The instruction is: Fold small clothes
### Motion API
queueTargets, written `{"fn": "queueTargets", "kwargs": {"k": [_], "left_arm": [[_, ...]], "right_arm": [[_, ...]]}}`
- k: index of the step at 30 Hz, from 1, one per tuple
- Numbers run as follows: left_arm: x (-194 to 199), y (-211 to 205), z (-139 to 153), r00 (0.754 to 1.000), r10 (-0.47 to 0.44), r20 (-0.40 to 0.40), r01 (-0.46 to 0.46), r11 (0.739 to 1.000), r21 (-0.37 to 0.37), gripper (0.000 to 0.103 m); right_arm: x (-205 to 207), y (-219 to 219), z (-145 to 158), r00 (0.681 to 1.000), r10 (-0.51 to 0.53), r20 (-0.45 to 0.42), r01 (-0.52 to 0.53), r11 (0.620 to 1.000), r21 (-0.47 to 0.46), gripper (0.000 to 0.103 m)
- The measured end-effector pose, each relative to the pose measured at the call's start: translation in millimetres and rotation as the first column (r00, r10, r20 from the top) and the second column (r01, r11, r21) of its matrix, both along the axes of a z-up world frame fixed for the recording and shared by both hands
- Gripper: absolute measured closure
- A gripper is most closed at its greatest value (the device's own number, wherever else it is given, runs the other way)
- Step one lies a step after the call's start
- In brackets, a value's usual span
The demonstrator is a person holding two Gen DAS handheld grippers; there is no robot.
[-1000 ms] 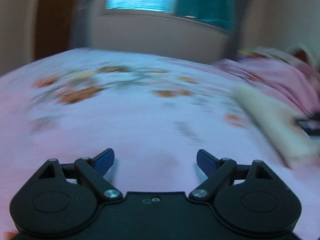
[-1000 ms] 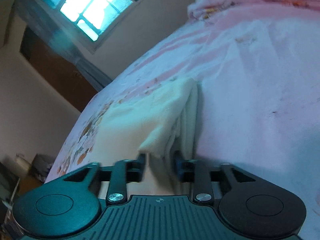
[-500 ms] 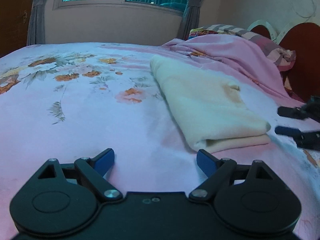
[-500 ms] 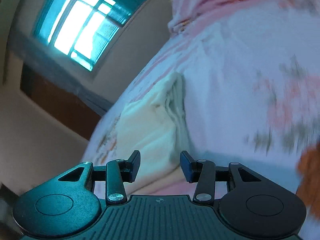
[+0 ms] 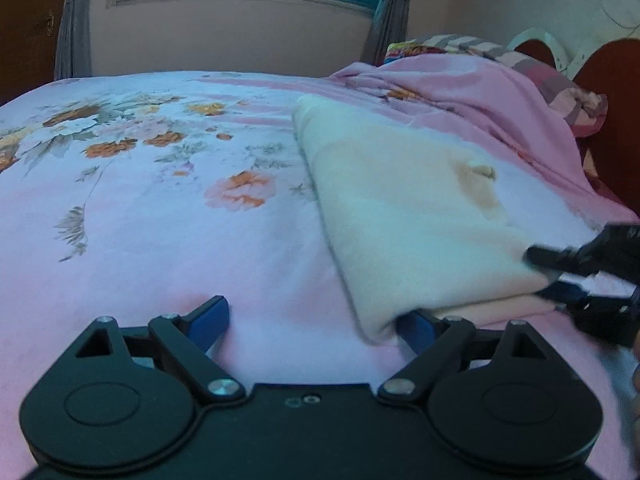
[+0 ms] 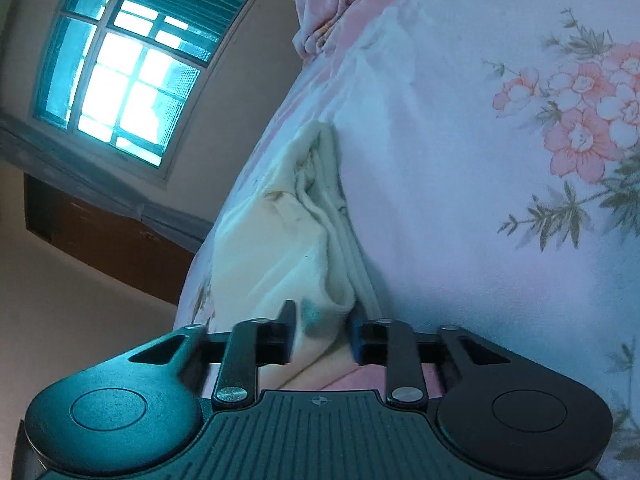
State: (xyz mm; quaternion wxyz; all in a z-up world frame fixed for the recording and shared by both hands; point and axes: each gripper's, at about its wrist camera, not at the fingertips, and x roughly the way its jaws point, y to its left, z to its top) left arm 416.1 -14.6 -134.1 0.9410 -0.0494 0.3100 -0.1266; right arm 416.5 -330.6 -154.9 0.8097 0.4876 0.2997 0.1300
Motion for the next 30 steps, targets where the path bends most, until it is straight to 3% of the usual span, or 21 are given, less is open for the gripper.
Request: {"fn": "queueTargets", "kwargs": {"k": [2,4,8,9,11,12,13,15,18,20,25,30], "left_arm": [[-1.5,0.6,0.8,1.0,-0.009,0.013,0.01,1.0,-0.024,0.015],[-4.0,6.4,0.1,1.0,0.012,0.018,-0.012,0.999,-0.034,0.016],[-13.7,28.5,-2.1,0.999,0.047,0.024,-0.045,0.995,-0.09,0.015],[-14.4,28.3,-3.4,0.999,0.044,0.022,-0.042,0.995,-0.087,0.015],[-12.5,22.0,-3.1,0.999,0.04,0.017,-0.04,0.998,-0.044,0.014],[-11.7,20.1,-3.0,0.999,0.04,0.012,-0.04,0.999,-0.032,0.013],[-11.6,19.7,-2.9,0.999,0.038,0.007,-0.038,0.999,-0.027,0.013],[-14.7,20.4,-1.2,1.0,0.014,-0.011,-0.014,1.0,0.009,0.014],[-32.2,29.6,4.0,1.0,-0.024,0.013,0.023,0.995,0.096,0.016],[-36.3,41.9,12.6,0.997,-0.003,0.071,-0.001,0.998,0.056,0.016],[21.2,21.1,37.9,0.99,-0.005,0.141,0.007,1.0,-0.012,0.015],[95.9,3.1,36.1,0.995,0.031,0.092,-0.024,0.997,-0.071,0.015]], "right_arm": [[-0.6,1.6,-0.5,1.0,0.013,0.009,-0.013,1.0,0.02,0.082],[-6.8,4.1,2.4,0.999,0.03,0.03,-0.03,1.0,-0.003,0.098],[-31.2,5.3,34.8,0.986,0.041,0.162,-0.032,0.998,-0.061,0.098],[-34.7,7.1,36.9,0.986,0.043,0.162,-0.028,0.995,-0.092,0.098],[-29.6,9.0,21.2,0.997,0.027,0.079,-0.015,0.99,-0.141,0.098],[-21.9,7.8,4.7,1.0,0.018,0.007,-0.017,0.99,-0.142,0.098],[-19.0,4.7,-5.3,1.0,0.013,-0.008,-0.014,0.994,-0.11,0.098],[-18.3,3.3,-1.5,1.0,0.025,0.002,-0.025,0.994,-0.104,0.098],[-27.3,-2.1,15.1,0.999,0.048,0.017,-0.045,0.983,-0.176,0.093],[-35.5,-9.5,29.6,0.995,0.039,0.092,-0.015,0.968,-0.251,0.092],[6.8,2.4,65.2,0.975,0.125,0.186,-0.033,0.901,-0.432,0.092],[54.4,21.1,80.4,0.947,0.202,0.25,-0.031,0.832,-0.554,0.092]]}}
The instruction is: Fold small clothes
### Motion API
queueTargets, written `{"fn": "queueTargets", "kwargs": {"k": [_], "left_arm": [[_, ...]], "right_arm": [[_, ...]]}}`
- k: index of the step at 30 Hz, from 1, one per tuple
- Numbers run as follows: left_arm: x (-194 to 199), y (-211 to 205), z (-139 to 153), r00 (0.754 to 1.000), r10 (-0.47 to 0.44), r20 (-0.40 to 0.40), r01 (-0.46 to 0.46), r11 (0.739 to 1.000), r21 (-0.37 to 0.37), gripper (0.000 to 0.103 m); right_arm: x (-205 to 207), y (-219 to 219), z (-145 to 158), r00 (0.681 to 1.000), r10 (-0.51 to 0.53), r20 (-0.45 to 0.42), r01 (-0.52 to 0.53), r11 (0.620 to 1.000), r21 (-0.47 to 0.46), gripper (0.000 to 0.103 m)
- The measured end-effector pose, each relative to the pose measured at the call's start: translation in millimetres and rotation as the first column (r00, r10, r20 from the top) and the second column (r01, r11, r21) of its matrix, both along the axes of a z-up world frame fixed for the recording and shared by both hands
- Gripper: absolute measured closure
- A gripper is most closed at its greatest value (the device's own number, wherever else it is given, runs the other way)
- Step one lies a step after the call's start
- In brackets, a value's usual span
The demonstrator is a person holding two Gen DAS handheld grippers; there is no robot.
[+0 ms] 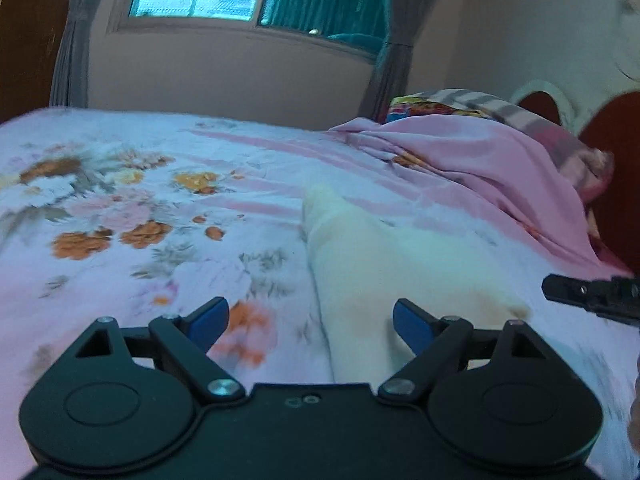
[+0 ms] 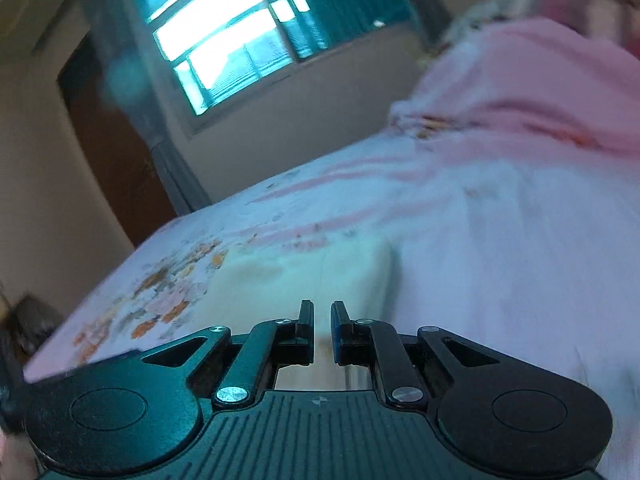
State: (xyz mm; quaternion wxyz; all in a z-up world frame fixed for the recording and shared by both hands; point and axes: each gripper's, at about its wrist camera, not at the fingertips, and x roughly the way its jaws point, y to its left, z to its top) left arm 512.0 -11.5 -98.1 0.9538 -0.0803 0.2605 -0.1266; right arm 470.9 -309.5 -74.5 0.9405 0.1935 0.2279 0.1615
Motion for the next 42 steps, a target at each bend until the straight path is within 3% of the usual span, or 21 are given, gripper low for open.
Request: {"fn": "queueTargets", "kwargs": {"k": [3,4,5,6,7,9,13,16,18,20,23,32,37,39,42], "left_arm": [[30.3,1.1,-27.2,0.995,0.0,-0.097,-0.002,1.0,-0.02,0.012],[33.7,2.7,-35.7,0.993,-0.01,-0.118,0.006,1.0,-0.029,0.01],[35.1,5.8,-37.2,0.993,-0.017,-0.118,0.012,0.999,-0.038,0.01],[36.2,7.9,-34.5,0.992,-0.027,-0.125,0.022,0.999,-0.041,0.01],[36.0,10.6,-29.1,0.992,-0.036,-0.118,0.031,0.999,-0.042,0.011],[33.1,16.7,-17.1,0.999,-0.022,-0.032,0.021,0.999,-0.033,0.012],[62.2,18.3,-6.3,0.999,0.016,-0.03,-0.018,0.998,-0.055,0.013],[84.3,3.6,-8.1,0.999,0.008,-0.047,-0.008,1.0,-0.005,0.011],[98.8,-7.4,-18.7,0.995,-0.001,-0.104,0.008,0.998,0.064,0.01],[103.4,-8.0,-24.3,0.993,0.008,-0.115,0.001,0.997,0.079,0.008],[100.2,-6.7,-25.2,0.994,0.009,-0.108,0.0,0.996,0.084,0.008],[91.5,-9.3,-11.7,0.994,0.031,-0.105,-0.018,0.992,0.121,0.009],[64.9,-8.8,-1.5,0.997,-0.004,-0.077,0.014,0.992,0.128,0.01],[61.3,-11.1,-10.3,0.994,-0.012,-0.112,0.027,0.991,0.134,0.008],[54.6,-0.8,-12.5,0.983,0.006,-0.184,0.003,0.999,0.05,0.009]], "right_arm": [[36.9,21.4,-23.6,0.997,0.046,-0.056,-0.054,0.987,-0.149,0.092],[48.7,22.2,-44.4,0.99,0.059,-0.128,-0.082,0.98,-0.179,0.086],[50.9,18.5,-52.6,0.989,0.055,-0.138,-0.078,0.983,-0.164,0.068],[51.0,9.4,-54.2,0.988,0.043,-0.147,-0.063,0.989,-0.137,0.066],[51.5,3.1,-51.6,0.986,0.051,-0.157,-0.067,0.992,-0.102,0.066],[44.9,-3.0,-39.6,0.995,0.031,-0.091,-0.041,0.993,-0.108,0.066],[56.8,3.2,-23.9,1.0,0.015,-0.012,-0.017,0.991,-0.132,0.066],[82.4,13.8,-21.2,0.999,0.022,-0.033,-0.026,0.991,-0.131,0.066],[106.0,15.8,-32.7,0.992,0.035,-0.125,-0.053,0.989,-0.14,0.065],[118.0,10.8,-47.1,0.988,0.026,-0.153,-0.047,0.99,-0.135,0.042],[116.7,-0.4,-55.3,0.987,0.023,-0.16,-0.036,0.996,-0.078,0.041],[112.0,6.2,-35.6,0.986,-0.026,-0.165,0.007,0.993,-0.116,0.041],[81.6,12.4,-26.0,0.991,0.018,-0.134,-0.033,0.994,-0.107,0.041],[78.1,19.7,-37.7,0.985,0.029,-0.173,-0.054,0.988,-0.145,0.041],[72.5,14.5,-39.2,0.978,-0.011,-0.206,-0.009,0.995,-0.096,0.041]]}}
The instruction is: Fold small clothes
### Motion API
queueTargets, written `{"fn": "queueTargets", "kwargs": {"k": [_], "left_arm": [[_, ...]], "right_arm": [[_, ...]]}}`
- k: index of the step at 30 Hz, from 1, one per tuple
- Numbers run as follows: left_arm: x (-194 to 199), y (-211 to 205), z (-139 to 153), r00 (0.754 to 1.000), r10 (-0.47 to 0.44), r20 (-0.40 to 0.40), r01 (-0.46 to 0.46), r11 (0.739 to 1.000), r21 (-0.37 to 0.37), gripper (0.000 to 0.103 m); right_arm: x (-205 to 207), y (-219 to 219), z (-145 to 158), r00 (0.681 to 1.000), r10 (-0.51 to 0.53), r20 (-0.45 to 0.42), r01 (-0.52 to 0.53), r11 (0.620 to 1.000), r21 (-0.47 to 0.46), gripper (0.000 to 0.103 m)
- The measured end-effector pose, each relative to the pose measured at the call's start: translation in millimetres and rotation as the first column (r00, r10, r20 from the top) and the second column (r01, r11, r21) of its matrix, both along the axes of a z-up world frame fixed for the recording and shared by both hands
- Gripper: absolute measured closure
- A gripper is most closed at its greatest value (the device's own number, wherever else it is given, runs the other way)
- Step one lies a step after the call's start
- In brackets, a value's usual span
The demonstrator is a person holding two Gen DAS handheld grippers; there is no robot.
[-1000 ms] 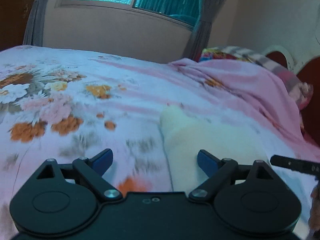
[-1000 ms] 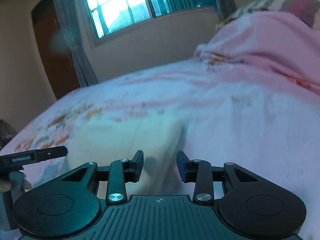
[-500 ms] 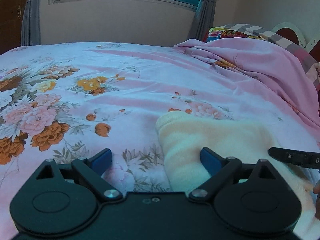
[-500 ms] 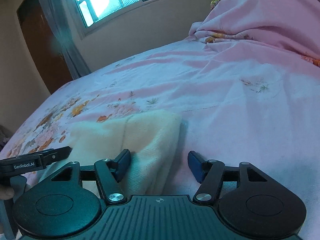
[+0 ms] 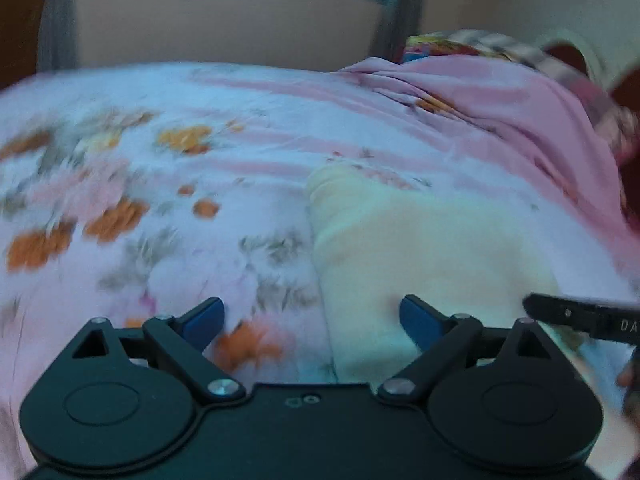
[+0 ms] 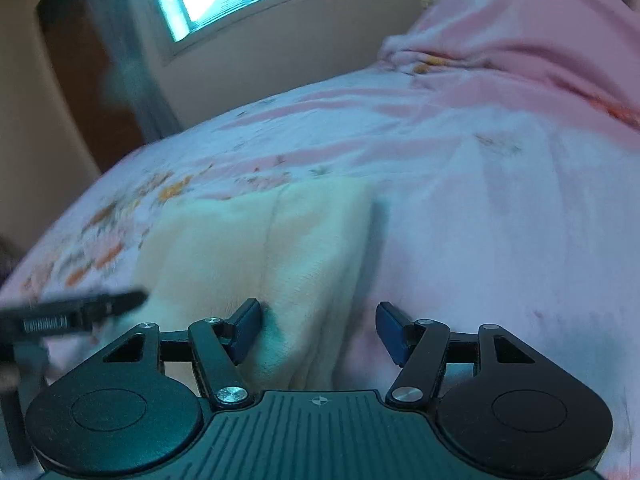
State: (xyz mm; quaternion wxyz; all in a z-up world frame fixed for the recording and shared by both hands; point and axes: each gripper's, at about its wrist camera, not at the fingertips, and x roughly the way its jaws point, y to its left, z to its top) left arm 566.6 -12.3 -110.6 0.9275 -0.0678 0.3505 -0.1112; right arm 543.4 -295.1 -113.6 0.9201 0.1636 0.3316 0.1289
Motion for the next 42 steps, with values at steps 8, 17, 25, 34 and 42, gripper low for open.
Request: {"fn": "queueTargets", "kwargs": {"k": [8,17,25,34,42], "left_arm": [[-86.2,30.8,-4.4,0.999,-0.053,-0.007,0.052,0.996,-0.07,0.01],[-115.2,27.3,-4.0,0.992,-0.127,0.013,0.128,0.991,-0.026,0.01],[-121.4,32.2,-16.8,0.994,-0.111,0.006,0.111,0.993,-0.034,0.01],[-130.9,36.5,-12.6,0.991,-0.121,0.053,0.126,0.988,-0.089,0.01],[-122.5,42.3,-4.5,0.985,-0.166,0.053,0.171,0.98,-0.1,0.012]], "right_arm": [[-95.2,-11.4,8.4,0.996,0.071,0.059,-0.072,0.997,0.012,0.041],[-125.0,2.9,8.0,0.992,0.08,0.096,-0.076,0.996,-0.041,0.056],[-107.0,16.7,-1.0,0.994,0.089,0.062,-0.083,0.993,-0.087,0.083],[-110.0,-0.6,0.8,0.995,0.078,0.07,-0.076,0.997,-0.025,0.101],[-112.4,-25.2,7.3,0.996,0.048,0.076,-0.056,0.994,0.099,0.086]]}}
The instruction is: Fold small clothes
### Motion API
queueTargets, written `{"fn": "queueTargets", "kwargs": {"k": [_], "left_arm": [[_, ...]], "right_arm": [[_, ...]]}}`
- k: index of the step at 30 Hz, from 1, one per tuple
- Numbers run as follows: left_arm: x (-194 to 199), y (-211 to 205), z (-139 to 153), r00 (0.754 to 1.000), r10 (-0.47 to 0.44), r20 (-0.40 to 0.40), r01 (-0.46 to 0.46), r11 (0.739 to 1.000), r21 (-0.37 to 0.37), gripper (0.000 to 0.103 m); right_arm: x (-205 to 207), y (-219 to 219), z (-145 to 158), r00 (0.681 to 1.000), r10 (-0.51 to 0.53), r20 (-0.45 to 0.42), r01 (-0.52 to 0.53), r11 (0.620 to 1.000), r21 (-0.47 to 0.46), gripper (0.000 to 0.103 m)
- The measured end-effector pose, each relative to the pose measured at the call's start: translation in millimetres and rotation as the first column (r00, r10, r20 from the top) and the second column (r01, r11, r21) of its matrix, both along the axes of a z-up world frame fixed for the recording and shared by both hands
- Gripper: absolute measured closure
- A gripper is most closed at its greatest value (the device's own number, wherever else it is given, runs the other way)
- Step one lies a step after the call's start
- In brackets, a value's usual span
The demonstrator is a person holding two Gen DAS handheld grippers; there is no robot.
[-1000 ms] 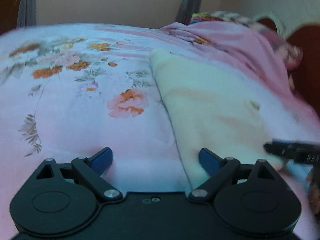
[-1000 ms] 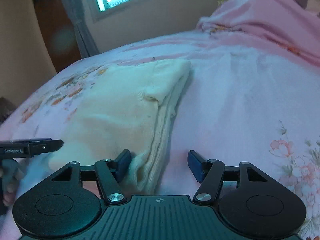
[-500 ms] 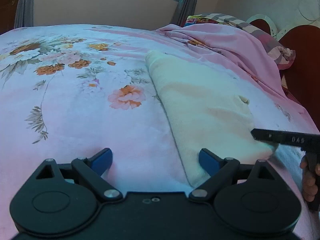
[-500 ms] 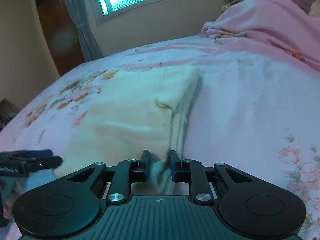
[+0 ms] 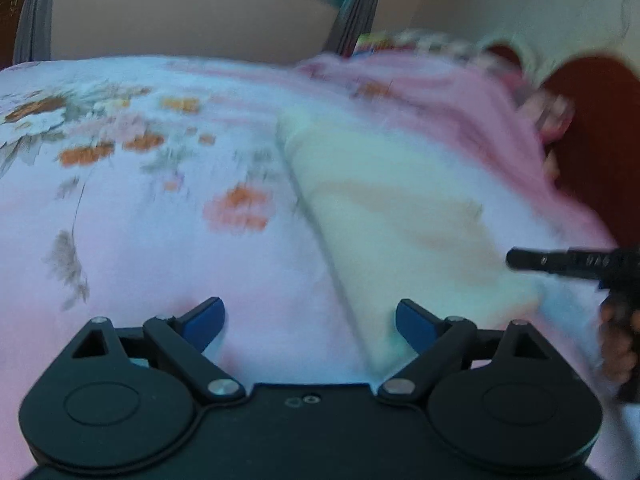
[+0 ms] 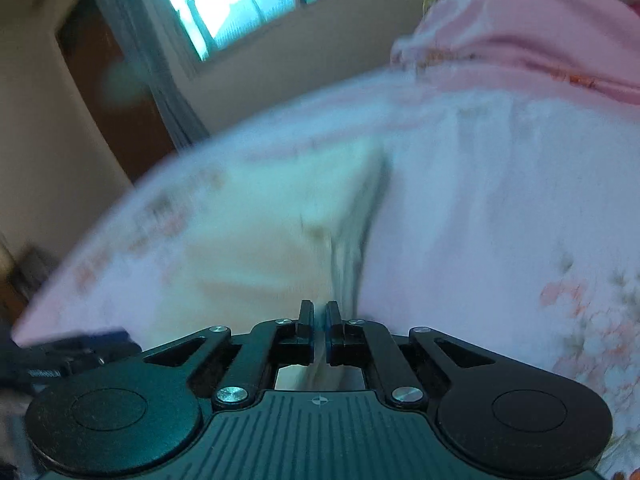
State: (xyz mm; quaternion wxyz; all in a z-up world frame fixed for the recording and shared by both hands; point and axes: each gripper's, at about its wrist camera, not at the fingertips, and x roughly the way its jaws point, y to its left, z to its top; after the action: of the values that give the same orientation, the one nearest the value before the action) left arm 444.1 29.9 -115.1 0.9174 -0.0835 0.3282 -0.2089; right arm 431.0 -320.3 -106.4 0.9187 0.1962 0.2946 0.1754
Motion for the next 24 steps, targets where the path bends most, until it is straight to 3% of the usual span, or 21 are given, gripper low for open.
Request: {"fn": "queueTargets", "kwargs": {"k": [1,2,3,6,9,12,15,18,21,24], "left_arm": [[5.3,6.0,2.2,1.0,-0.011,-0.006,0.01,0.998,-0.057,0.012],[13.2,11.3,2.6,0.999,-0.02,-0.026,0.017,0.994,-0.112,0.012],[24.6,15.3,0.4,0.997,-0.045,-0.064,0.033,0.984,-0.177,0.012],[62.7,22.8,-17.8,0.973,-0.134,-0.188,0.061,0.933,-0.354,0.014],[90.2,24.4,-31.1,0.959,-0.183,-0.218,0.069,0.892,-0.448,0.014],[113.2,21.2,-38.0,0.944,-0.244,-0.22,0.105,0.858,-0.502,0.015],[127.6,15.2,-42.9,0.933,-0.293,-0.207,0.156,0.85,-0.503,0.022],[138.3,11.3,-52.3,0.922,-0.318,-0.219,0.174,0.849,-0.499,0.061],[142.7,15.7,-61.6,0.918,-0.339,-0.205,0.173,0.808,-0.563,0.06],[146.6,12.3,-66.4,0.916,-0.352,-0.194,0.18,0.791,-0.585,0.059]], "right_arm": [[0.6,-6.1,2.2,1.0,-0.018,0.004,0.017,1.0,0.025,0.044],[2.7,-12.7,2.1,1.0,-0.025,0.001,0.025,0.998,0.065,0.031],[5.8,-21.3,0.4,1.0,-0.022,0.007,0.02,0.991,0.133,0.031],[21.8,-33.0,-3.4,1.0,-0.02,-0.024,0.025,0.976,0.219,0.031],[47.1,-39.9,-10.9,0.996,0.057,-0.064,-0.035,0.953,0.302,0.031],[72.3,-41.4,-25.1,0.984,0.114,-0.134,-0.062,0.937,0.343,0.032],[80.0,-44.8,-32.3,0.98,0.154,-0.13,-0.097,0.925,0.367,0.032],[80.6,-44.0,-32.5,0.977,0.184,-0.108,-0.134,0.923,0.36,0.032],[83.5,-46.1,-34.5,0.975,0.201,-0.098,-0.149,0.912,0.382,0.032],[93.2,-41.4,-36.2,0.97,0.227,-0.085,-0.178,0.904,0.388,0.032]]}}
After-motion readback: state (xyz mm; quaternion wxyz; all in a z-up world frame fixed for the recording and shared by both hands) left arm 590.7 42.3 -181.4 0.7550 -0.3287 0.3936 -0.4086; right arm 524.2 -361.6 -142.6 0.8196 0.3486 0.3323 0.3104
